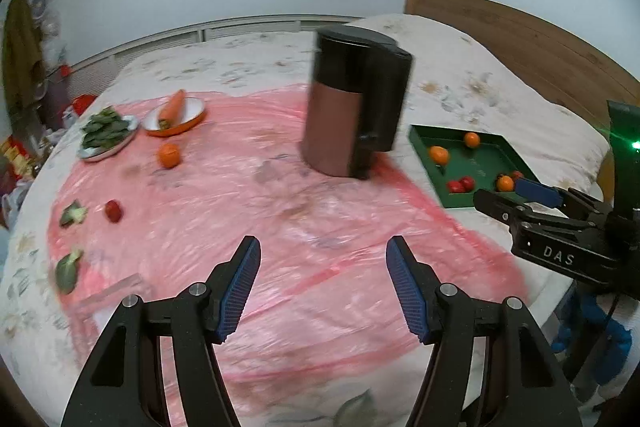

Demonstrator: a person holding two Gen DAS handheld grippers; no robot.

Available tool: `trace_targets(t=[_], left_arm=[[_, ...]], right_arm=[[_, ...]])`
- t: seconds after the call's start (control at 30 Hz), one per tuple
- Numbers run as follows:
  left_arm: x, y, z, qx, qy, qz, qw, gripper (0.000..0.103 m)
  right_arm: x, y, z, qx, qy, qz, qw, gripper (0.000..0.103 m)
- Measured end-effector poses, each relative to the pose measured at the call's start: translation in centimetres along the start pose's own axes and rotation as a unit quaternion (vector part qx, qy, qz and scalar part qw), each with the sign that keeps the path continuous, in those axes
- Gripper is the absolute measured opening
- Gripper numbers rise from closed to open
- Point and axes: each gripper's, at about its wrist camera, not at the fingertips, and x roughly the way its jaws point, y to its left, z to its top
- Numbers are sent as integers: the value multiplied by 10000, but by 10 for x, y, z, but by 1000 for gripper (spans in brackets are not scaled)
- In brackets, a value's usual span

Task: Organize fruits
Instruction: 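Move both open tools back over the remaining fruit on the pink sheet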

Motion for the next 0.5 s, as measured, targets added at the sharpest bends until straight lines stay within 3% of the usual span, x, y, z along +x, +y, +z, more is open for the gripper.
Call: trace_targets(t=[0.5], left_arm=[[-13,80,-32,-646,-160,797,9946,61]], right_arm=[[12,80,-10,-359,167,385,9985,103]])
